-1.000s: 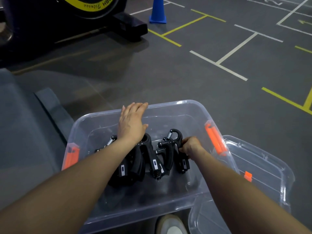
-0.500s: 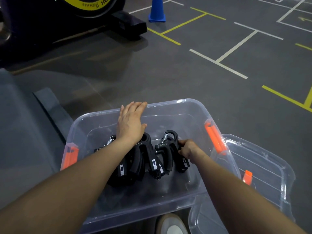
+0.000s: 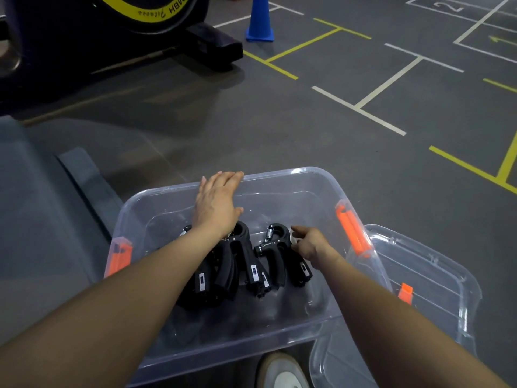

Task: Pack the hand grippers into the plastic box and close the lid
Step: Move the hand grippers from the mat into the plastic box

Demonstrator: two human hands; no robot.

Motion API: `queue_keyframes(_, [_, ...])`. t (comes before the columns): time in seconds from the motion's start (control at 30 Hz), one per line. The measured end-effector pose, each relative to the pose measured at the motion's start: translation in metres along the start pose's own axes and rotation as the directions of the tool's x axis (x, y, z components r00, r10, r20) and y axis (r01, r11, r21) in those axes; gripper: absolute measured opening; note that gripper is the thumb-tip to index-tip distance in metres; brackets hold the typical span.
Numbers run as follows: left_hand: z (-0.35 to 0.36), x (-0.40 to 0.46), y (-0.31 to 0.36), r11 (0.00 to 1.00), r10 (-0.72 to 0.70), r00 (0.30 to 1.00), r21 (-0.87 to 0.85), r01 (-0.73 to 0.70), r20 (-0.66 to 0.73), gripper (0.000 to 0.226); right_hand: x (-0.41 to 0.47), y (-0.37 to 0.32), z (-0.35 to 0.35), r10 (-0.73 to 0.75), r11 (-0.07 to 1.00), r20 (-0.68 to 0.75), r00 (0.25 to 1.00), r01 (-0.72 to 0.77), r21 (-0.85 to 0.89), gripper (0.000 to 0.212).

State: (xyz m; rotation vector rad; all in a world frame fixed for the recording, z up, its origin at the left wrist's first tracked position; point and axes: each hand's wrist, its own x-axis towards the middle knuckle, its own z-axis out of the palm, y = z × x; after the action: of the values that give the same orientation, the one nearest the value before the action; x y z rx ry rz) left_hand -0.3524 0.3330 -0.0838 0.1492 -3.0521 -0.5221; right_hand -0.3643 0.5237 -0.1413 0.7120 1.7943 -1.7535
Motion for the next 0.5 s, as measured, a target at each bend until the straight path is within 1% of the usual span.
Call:
queue_keyframes(0.03, [-0.003,0.000,0.001,1.000,-0.004,0.999,0.005,0.004,0.035,0.074,-0.004,-0.003,0.002,0.007,0.998,-0.013,1.000,-0.008,-0.064,0.046])
queue_keyframes(0.07, [-0.007,0.000,0.001,1.000,-0.009,0.997,0.006,0.009,0.071,0.075,-0.004,-0.003,0.001,-0.016,0.987,0.000,1.000,0.016,-0.163,0.048])
queue_keyframes(0.17, [-0.024,-0.006,0.004,0.999,-0.026,0.992,-0.036,0.031,0.127,0.075,-0.030,-0.023,0.002,-0.121,0.975,0.004,0.993,0.120,-0.186,0.053])
queue_keyframes(0.27, [-0.052,-0.021,0.004,0.993,-0.036,0.994,-0.110,0.047,0.105,0.065,-0.061,-0.050,0.016,-0.205,0.947,0.038,0.978,0.208,-0.244,0.046])
queue_keyframes(0.33, [-0.078,-0.035,-0.007,0.986,-0.076,0.995,-0.144,0.085,0.068,0.059,-0.083,-0.068,0.036,-0.256,0.924,0.085,0.963,0.270,-0.273,0.043])
queue_keyframes(0.5, [-0.150,-0.083,-0.067,0.968,-0.223,0.974,-0.104,0.226,0.041,0.057,-0.145,-0.097,0.125,-0.329,0.872,0.228,0.916,0.387,-0.299,0.043])
